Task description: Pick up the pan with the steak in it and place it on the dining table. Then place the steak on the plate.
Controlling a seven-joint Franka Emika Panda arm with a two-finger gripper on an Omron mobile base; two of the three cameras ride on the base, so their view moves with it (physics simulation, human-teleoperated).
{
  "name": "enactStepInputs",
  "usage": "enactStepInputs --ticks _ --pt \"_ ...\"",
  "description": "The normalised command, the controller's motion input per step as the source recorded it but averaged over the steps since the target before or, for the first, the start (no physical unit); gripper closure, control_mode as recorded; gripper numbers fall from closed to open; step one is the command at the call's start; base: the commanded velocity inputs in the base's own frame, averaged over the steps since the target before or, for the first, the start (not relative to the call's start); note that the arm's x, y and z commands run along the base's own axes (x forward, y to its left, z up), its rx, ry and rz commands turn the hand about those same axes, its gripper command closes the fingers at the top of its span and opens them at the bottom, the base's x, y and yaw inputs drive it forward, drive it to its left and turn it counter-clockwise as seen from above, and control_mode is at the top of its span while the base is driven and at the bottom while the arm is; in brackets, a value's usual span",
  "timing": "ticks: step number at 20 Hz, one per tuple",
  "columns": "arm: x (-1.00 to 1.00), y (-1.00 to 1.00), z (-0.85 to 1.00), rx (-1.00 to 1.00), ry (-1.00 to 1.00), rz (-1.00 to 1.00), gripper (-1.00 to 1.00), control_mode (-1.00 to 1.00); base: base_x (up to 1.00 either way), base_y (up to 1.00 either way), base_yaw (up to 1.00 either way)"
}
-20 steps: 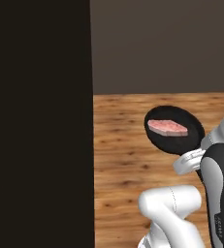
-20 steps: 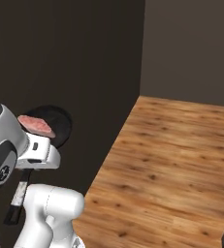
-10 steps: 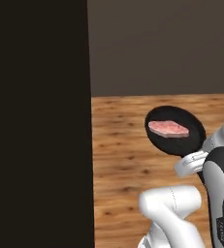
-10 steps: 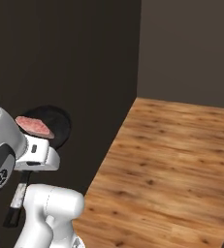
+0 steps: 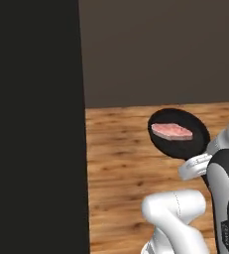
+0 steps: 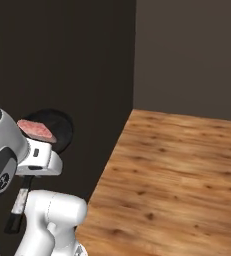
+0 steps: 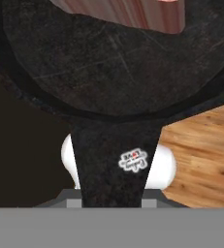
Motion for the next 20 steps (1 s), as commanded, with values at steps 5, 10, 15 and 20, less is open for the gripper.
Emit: enactStepInputs --ticks 5,10,15,20 --pt "0.0 0.0 0.0 0.0 0.0 0.0 1.0 1.0 1.0 0.29 -0.09" --pt "0.0 0.0 0.0 0.0 0.0 0.0 1.0 1.0 1.0 0.28 -0.09" --pt "0.0 0.0 0.0 0.0 0.0 0.0 1.0 1.0 1.0 0.22 -0.08" --pt "0.0 0.0 0.0 0.0 0.0 0.0 1.0 1.0 1.0 0.01 -0.06"
